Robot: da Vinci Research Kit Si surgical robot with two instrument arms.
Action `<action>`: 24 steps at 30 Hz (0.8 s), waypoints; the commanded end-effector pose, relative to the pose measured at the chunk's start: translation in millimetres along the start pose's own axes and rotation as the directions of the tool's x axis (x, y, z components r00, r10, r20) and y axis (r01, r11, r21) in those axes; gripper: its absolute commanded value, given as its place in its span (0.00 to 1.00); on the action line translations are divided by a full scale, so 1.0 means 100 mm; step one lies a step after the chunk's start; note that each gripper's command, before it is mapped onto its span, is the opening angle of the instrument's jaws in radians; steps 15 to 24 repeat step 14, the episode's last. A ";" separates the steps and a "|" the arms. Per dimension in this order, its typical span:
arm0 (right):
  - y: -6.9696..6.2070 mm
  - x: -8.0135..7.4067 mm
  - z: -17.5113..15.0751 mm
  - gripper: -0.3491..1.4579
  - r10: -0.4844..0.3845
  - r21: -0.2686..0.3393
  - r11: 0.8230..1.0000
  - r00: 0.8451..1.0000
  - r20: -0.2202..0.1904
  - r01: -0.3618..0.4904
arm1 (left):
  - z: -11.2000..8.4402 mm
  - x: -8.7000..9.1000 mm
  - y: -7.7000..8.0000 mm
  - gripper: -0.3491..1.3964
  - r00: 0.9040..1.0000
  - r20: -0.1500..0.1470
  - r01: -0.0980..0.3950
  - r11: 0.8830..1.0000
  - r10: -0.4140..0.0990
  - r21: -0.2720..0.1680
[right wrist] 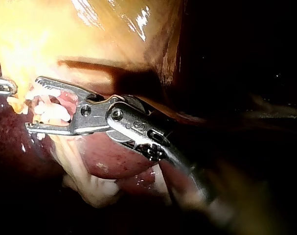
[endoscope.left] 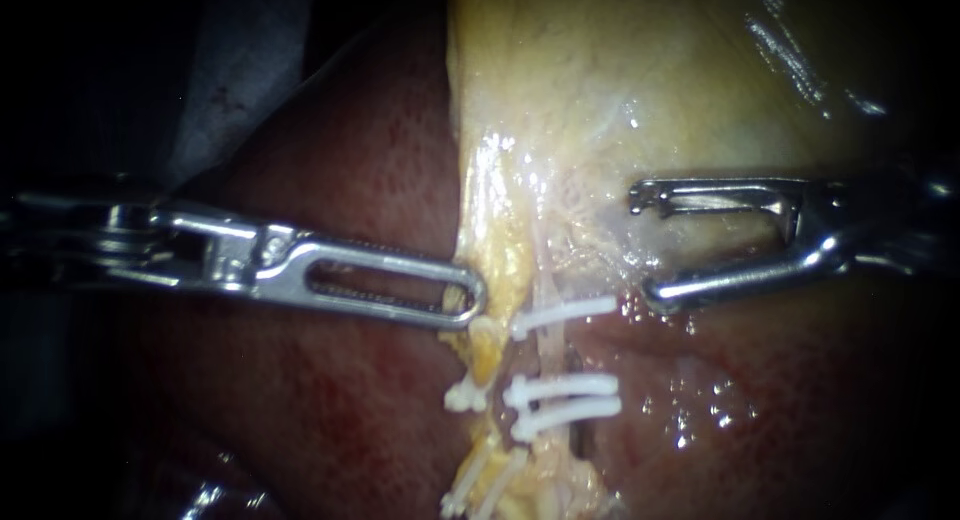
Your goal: Going back third clip right tube
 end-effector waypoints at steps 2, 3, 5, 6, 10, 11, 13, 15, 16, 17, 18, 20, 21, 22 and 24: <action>0.000 0.000 0.000 0.52 0.000 0.000 1.000 1.000 0.000 0.000 | 0.000 0.000 0.000 0.00 1.000 0.000 0.000 1.000 0.000 0.003; 0.000 0.000 0.000 0.52 0.000 0.000 1.000 1.000 0.000 0.000 | 0.000 0.000 0.000 0.00 1.000 0.000 0.000 1.000 0.000 0.003; 0.000 0.000 0.000 0.52 0.000 0.000 1.000 1.000 0.000 0.000 | 0.000 0.000 0.000 0.00 1.000 0.000 0.000 1.000 0.000 0.003; 0.000 0.000 0.000 0.52 0.000 0.000 1.000 1.000 0.000 0.000 | 0.000 0.000 0.000 0.00 1.000 0.000 0.000 1.000 0.000 0.003; 0.000 0.000 0.000 0.52 0.000 0.000 1.000 1.000 0.000 0.000 | 0.000 0.000 0.000 0.00 1.000 0.000 0.000 1.000 0.000 0.002; 0.000 0.000 0.000 0.52 0.000 0.000 1.000 1.000 0.000 0.000 | 0.000 0.000 0.000 0.00 1.000 0.000 0.000 1.000 0.000 0.002; 0.000 0.000 0.000 0.52 0.000 0.000 1.000 1.000 0.000 0.000 | 0.000 0.000 0.000 0.00 1.000 0.000 0.000 1.000 0.000 0.002; 0.000 -0.001 0.000 0.52 0.000 0.000 1.000 1.000 0.000 0.000 | 0.000 0.000 0.000 0.00 1.000 0.000 0.000 1.000 0.000 0.002; 0.000 -0.001 0.000 0.52 0.000 0.000 1.000 1.000 0.000 0.000 | 0.000 0.000 0.000 0.00 1.000 0.000 0.000 1.000 0.000 0.002; 0.000 -0.001 0.000 0.52 0.000 0.000 1.000 1.000 0.000 0.000 | 0.000 0.000 0.000 0.00 1.000 0.000 0.000 1.000 0.000 0.002; 0.000 -0.001 0.000 0.52 0.000 0.000 1.000 1.000 0.000 0.000 | 0.000 0.000 0.000 0.00 1.000 0.000 0.000 1.000 0.000 0.002; 0.000 -0.001 0.000 0.52 0.000 0.000 1.000 1.000 0.000 0.000 | 0.000 0.000 0.000 0.00 1.000 0.000 0.000 1.000 0.000 0.002; 0.000 -0.001 0.000 0.52 0.000 0.000 1.000 1.000 0.000 0.000 | 0.000 0.000 0.000 0.00 1.000 0.000 0.000 1.000 0.000 0.002; 0.000 -0.001 0.000 0.52 0.000 0.000 1.000 1.000 0.000 0.000 | 0.000 0.000 0.000 0.00 1.000 0.000 0.000 1.000 0.000 0.002; 0.000 -0.001 0.000 0.52 0.000 0.000 1.000 1.000 0.000 0.000 | 0.000 0.000 0.000 0.00 1.000 0.000 0.000 1.000 0.000 0.002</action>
